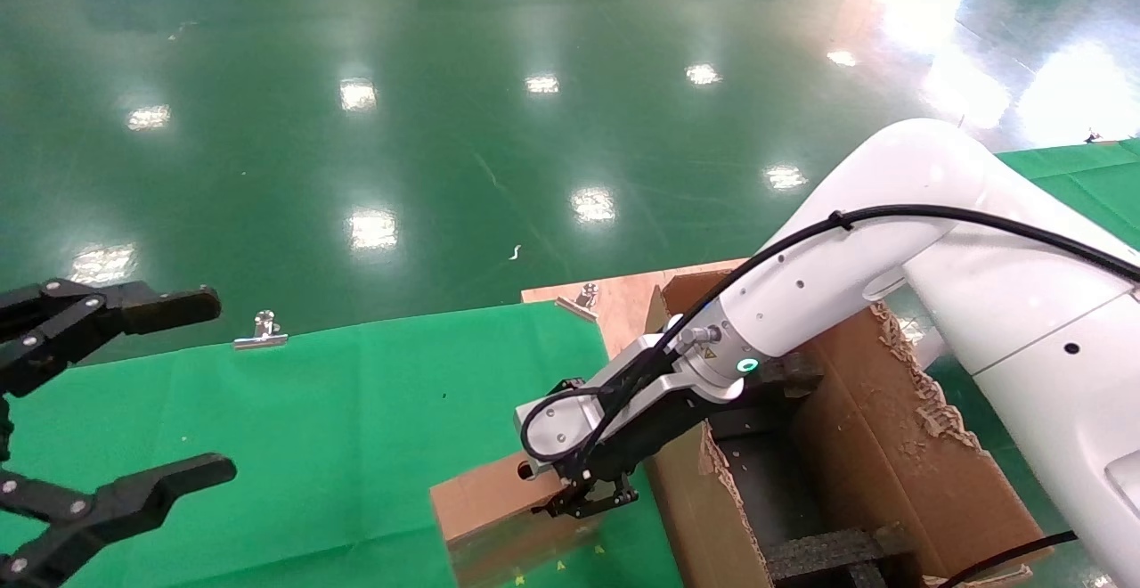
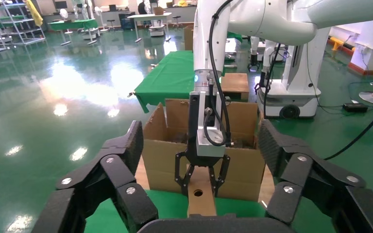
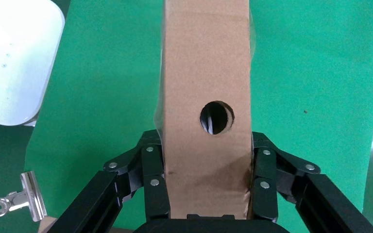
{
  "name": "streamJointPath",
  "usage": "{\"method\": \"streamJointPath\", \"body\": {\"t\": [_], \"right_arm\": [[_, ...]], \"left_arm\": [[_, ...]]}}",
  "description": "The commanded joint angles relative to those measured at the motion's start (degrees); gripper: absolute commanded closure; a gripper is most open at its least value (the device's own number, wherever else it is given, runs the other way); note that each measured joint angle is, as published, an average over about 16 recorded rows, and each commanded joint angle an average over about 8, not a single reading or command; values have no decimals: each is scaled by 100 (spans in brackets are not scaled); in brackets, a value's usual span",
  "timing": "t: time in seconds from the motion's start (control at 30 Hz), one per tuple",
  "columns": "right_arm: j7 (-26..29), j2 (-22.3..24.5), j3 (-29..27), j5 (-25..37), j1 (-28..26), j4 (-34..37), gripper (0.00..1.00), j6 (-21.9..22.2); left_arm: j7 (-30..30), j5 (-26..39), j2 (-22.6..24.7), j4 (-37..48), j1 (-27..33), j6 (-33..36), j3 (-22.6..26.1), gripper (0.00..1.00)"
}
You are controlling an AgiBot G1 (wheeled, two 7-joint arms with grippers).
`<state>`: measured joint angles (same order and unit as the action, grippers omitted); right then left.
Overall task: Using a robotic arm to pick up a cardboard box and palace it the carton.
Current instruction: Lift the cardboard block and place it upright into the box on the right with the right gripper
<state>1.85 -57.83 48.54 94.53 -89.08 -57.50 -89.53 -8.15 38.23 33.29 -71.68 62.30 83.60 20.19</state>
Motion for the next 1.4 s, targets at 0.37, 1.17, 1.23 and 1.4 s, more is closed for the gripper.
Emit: {"method": "streamJointPath", "body": {"t": [0.37, 1.17, 1.23, 1.4], "right_arm": [[-52, 33, -120, -115, -312, 186, 100, 72], [-1119, 444, 475, -1194, -2919, 2456, 100, -208], [-1116, 644, 610, -1375, -2994, 2551, 100, -216], [-1072, 1256, 1031, -1717, -3171, 2654, 100, -222]], "left_arm": [[0, 0, 0, 0, 0, 0, 0, 0], [1, -1, 0, 1, 1, 0, 1, 0], [1, -1, 0, 1, 1, 0, 1, 0], [1, -1, 0, 1, 1, 0, 1, 0]]}}
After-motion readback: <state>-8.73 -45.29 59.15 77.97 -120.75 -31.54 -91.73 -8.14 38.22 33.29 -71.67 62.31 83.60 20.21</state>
